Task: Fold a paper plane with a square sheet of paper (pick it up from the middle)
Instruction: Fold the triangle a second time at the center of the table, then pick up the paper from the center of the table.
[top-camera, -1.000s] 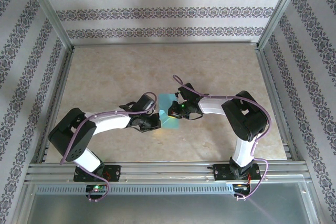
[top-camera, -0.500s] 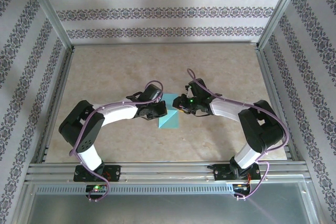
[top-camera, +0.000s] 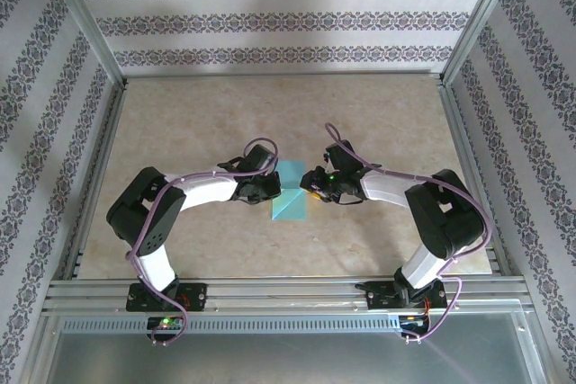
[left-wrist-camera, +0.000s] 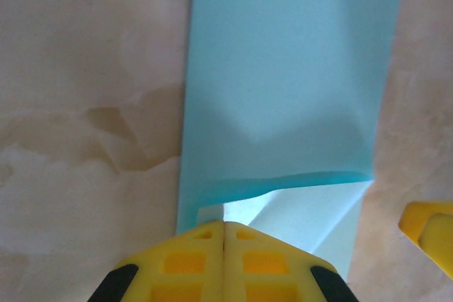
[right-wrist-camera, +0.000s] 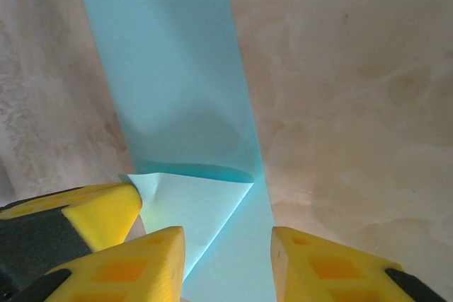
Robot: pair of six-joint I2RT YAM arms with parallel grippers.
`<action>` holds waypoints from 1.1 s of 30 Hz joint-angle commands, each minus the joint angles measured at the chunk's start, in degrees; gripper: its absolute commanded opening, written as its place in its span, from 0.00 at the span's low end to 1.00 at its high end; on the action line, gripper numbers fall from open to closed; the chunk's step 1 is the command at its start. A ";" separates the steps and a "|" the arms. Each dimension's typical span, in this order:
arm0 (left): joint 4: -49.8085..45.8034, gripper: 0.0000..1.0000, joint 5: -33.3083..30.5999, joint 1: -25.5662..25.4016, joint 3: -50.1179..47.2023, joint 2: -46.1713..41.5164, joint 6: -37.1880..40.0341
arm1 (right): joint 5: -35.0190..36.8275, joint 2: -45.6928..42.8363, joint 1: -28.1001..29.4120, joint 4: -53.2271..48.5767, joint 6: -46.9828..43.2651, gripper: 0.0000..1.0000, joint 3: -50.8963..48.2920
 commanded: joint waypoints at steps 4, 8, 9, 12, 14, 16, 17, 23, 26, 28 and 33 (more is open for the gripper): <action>-1.38 0.01 -1.31 0.74 -1.54 1.11 -2.55 | 0.98 1.84 1.98 -0.08 2.13 0.36 2.48; -1.53 0.00 -1.57 0.80 -2.53 1.37 -4.02 | 1.58 2.63 2.69 -0.21 3.50 0.35 3.09; -1.87 0.00 -1.74 0.83 -2.60 1.42 -4.35 | 1.93 2.86 2.84 -0.26 3.89 0.35 3.19; -2.48 0.00 -1.85 0.81 -2.81 1.89 -5.10 | 2.62 3.41 2.91 -0.29 4.91 0.35 3.43; -2.29 0.00 -1.67 0.79 -3.13 2.23 -5.42 | 2.93 3.85 3.06 -0.45 5.52 0.35 3.63; -2.32 0.00 -1.57 0.83 -3.19 2.48 -5.51 | 2.93 4.18 3.10 -0.49 5.72 0.35 3.94; -2.30 0.00 -1.57 0.83 -3.19 2.44 -5.51 | 2.93 4.31 3.09 -0.39 5.81 0.35 4.06; -2.19 0.00 -1.09 0.83 -3.17 2.43 -5.50 | 2.25 4.76 3.58 0.02 5.82 0.31 4.69; -2.27 0.00 -0.92 0.83 -3.09 2.36 -5.42 | 1.69 4.91 3.74 0.66 5.90 0.30 4.69; -2.28 0.00 -0.96 0.83 -3.13 2.26 -5.42 | 1.31 5.01 3.85 1.02 6.08 0.30 4.69; -2.28 0.00 -0.87 0.83 -3.08 2.26 -5.34 | 0.59 5.53 4.11 1.66 6.51 0.30 4.60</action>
